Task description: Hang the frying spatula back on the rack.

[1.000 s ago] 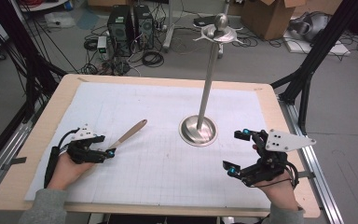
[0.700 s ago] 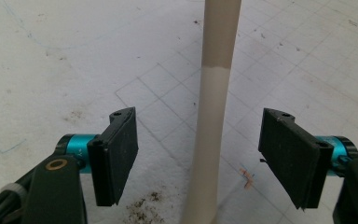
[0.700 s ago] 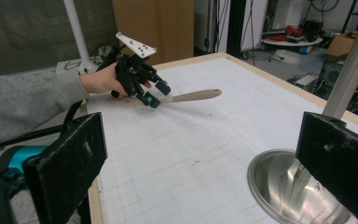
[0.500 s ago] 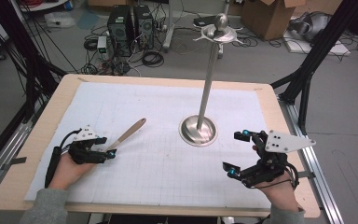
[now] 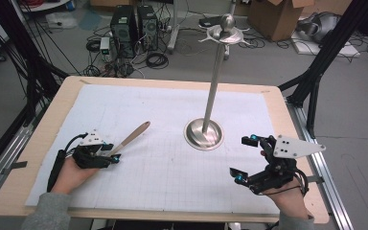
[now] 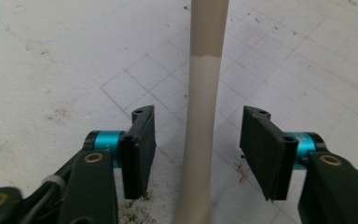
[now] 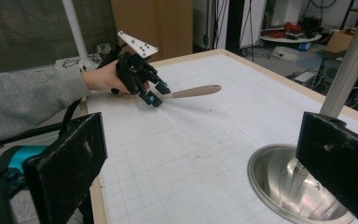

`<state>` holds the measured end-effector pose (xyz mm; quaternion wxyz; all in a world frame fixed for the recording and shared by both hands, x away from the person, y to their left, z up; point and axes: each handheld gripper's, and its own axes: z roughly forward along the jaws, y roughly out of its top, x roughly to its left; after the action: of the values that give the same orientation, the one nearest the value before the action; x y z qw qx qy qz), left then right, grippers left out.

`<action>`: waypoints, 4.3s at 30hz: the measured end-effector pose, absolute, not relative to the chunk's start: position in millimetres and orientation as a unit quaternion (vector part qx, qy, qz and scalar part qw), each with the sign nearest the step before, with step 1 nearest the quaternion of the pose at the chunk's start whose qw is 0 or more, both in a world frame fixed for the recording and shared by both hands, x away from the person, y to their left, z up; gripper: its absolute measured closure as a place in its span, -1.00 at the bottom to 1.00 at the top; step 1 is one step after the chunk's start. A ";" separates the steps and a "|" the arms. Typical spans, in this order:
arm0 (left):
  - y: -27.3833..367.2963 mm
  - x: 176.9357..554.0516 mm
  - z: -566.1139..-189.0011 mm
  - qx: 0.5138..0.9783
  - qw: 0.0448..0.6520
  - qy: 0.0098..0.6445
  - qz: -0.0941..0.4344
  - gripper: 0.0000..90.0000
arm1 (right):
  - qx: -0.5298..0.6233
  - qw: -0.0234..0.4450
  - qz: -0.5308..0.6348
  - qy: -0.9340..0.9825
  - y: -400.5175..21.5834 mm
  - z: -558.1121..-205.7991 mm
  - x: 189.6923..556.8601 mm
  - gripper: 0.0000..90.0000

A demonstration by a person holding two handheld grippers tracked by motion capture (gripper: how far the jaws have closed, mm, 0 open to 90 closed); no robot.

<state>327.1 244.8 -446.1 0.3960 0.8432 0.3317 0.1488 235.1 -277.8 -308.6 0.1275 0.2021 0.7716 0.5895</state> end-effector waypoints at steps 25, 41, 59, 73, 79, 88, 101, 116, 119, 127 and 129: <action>243.6 320.7 -446.1 0.842 0.387 0.337 0.167 0.68 | 0.202 0.125 0.586 0.775 -277.8 -308.2 232.4 -0.98; 251.0 319.2 -435.8 0.826 0.407 0.349 0.173 0.73 | 0.199 0.125 0.584 0.777 -275.7 -307.9 233.2 -0.98; 236.6 313.4 -408.5 0.808 0.447 0.349 0.161 0.73 | 0.199 0.128 0.586 0.775 -279.0 -306.7 231.4 -0.98; 226.6 307.6 -385.3 0.795 0.479 0.334 0.163 0.73 | 0.207 0.132 0.586 0.772 -284.5 -307.2 226.6 -0.98; 224.6 305.9 -376.1 0.794 0.478 0.331 0.177 0.73 | 0.211 0.131 0.585 0.772 -285.8 -307.8 224.2 -0.98; 221.4 304.1 -367.5 0.787 0.488 0.332 0.178 0.73 | 0.214 0.134 0.584 0.771 -288.1 -308.5 223.0 -0.98; 217.8 298.1 -350.4 0.785 0.494 0.320 0.191 0.73 | 0.213 0.133 0.587 0.769 -288.9 -307.7 223.0 -0.98; 194.6 298.0 -321.1 0.775 0.520 0.306 0.188 0.73 | 0.212 0.132 0.595 0.764 -292.5 -305.5 222.8 -0.98; 190.4 299.2 -315.3 0.776 0.520 0.304 0.189 0.73 | 0.210 0.134 0.596 0.763 -293.0 -305.2 222.9 -0.98; 177.6 300.1 -304.8 0.767 0.530 0.303 0.198 0.73 | 0.210 0.131 0.596 0.764 -292.3 -306.7 224.3 -0.98; 174.8 301.2 -302.1 0.768 0.531 0.301 0.197 0.73 | 0.210 0.128 0.596 0.764 -291.9 -306.8 224.2 -0.98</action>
<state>301.2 174.8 -302.1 0.5306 0.7675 0.3007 0.1973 224.2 -291.9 -306.8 0.1285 0.2101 0.7643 0.5959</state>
